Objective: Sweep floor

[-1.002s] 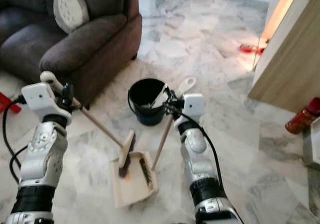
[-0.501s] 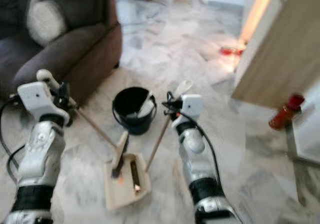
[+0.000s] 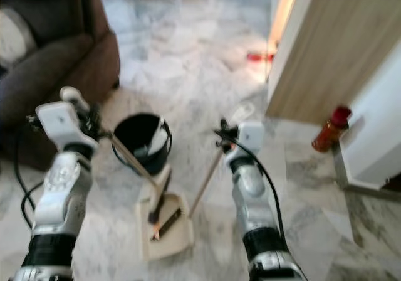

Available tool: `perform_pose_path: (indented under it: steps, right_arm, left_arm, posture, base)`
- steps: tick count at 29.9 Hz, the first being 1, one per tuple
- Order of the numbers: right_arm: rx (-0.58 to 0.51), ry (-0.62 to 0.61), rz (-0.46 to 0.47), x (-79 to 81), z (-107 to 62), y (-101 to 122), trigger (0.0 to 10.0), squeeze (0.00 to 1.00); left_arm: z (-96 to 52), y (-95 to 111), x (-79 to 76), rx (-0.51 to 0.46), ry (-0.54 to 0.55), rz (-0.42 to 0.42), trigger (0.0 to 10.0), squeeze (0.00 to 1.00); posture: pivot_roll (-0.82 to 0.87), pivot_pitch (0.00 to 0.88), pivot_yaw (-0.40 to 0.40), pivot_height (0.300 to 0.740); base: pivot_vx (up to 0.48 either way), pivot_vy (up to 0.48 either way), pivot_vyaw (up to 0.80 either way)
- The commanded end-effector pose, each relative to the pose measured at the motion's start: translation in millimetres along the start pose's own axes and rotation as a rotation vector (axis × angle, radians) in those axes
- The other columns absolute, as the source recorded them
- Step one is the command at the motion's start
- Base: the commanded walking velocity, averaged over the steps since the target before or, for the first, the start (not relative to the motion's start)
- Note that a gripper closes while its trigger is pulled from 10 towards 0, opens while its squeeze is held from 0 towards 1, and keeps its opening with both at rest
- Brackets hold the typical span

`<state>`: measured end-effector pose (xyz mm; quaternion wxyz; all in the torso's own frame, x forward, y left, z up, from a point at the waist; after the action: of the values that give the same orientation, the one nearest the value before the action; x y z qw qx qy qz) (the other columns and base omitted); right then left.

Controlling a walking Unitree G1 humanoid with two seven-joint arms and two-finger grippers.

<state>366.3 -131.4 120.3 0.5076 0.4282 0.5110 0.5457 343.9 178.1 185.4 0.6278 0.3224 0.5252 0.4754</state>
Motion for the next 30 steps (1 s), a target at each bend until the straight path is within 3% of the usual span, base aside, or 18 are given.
perform_pose_path:
  steps: [1,10,15,19,24,30]
  right_arm:
    - [-0.046,0.017,0.003,8.3,4.6,11.4,10.0,0.0]
    - [-0.031,0.01,0.006,9.0,5.1,8.9,10.0,0.0]
    - [-0.027,0.008,0.009,10.3,5.4,8.1,10.0,0.0]
    - [-0.02,0.005,0.019,10.7,4.2,5.3,10.0,0.0]
    - [-0.015,-0.001,0.02,9.3,3.9,3.8,10.0,0.0]
    - [-0.009,-0.02,0.02,4.8,4.7,2.5,10.0,0.0]
  left_arm:
    - [1.3,11.5,-0.6,-0.038,-0.019,-0.006,10.0,0.0]
    - [2.7,15.9,-10.4,-0.041,-0.09,0.061,10.0,0.0]
    - [2.8,30.5,-13.0,-0.091,-0.111,0.124,10.0,0.0]
    - [0.2,60.3,-27.3,-0.177,-0.187,0.253,10.0,0.0]
    - [-3.1,75.8,-38.4,-0.187,-0.253,0.349,10.0,0.0]
    - [-8.5,80.7,-38.6,-0.088,-0.258,0.504,10.0,0.0]
  posture:
    - [0.12,0.115,-0.029,0.74]
    - [0.13,0.122,-0.026,0.74]
    - [0.14,0.132,-0.02,0.74]
    - [0.15,0.135,-0.015,0.74]
    - [0.15,0.135,-0.011,0.74]
    - [0.18,0.131,-0.008,0.74]
  base:
    - [0.0,0.0,0.0]
    - [0.0,0.0,0.0]
    - [0.0,0.0,0.0]
    - [0.0,0.0,0.0]
    - [0.0,0.0,0.0]
    - [0.0,0.0,0.0]
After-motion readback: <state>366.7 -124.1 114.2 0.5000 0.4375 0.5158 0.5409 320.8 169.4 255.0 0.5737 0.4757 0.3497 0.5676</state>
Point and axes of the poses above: a point about 5 cm out from each wrist's last joint towards the gripper, its own z axis pointing out of the wrist towards the gripper, its own y axis along the axis of the wrist's last joint, x = y × z, the point moved 2 cm from there along z, pointing out of the wrist towards the gripper, and after that the axes turned 10 degrees about -z, right-handed, at the moved point
